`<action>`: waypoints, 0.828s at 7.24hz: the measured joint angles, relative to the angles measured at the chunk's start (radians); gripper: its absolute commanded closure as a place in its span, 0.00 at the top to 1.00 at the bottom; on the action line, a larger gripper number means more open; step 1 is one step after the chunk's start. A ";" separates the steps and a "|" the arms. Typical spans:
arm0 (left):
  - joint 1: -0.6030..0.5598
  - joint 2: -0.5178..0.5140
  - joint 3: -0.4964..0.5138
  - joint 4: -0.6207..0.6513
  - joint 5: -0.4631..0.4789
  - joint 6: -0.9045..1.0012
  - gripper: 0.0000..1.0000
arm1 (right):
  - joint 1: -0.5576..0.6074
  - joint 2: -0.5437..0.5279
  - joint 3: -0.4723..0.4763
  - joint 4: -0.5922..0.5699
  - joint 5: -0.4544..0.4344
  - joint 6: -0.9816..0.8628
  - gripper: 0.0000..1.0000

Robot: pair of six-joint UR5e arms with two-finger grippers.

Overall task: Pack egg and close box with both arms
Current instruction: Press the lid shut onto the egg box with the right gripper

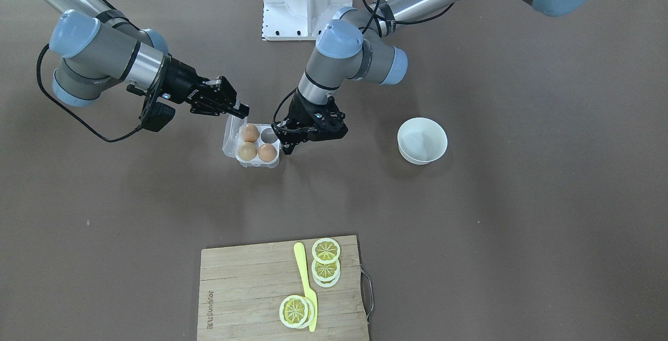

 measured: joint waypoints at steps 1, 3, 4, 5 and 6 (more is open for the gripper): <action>0.000 0.000 0.000 0.000 0.000 0.001 0.00 | -0.005 0.004 -0.001 0.000 -0.009 0.000 0.21; -0.002 0.000 -0.001 0.000 -0.001 0.003 0.00 | -0.017 0.009 -0.002 0.000 -0.024 0.000 0.21; -0.002 0.000 -0.001 0.000 -0.002 0.003 0.00 | -0.020 0.010 -0.002 0.000 -0.028 0.000 0.22; -0.005 0.001 -0.002 0.000 -0.003 0.004 0.00 | -0.023 0.011 -0.002 0.000 -0.032 0.000 0.22; -0.008 0.002 -0.002 0.000 -0.004 0.005 0.00 | -0.028 0.011 -0.003 0.000 -0.039 0.000 0.22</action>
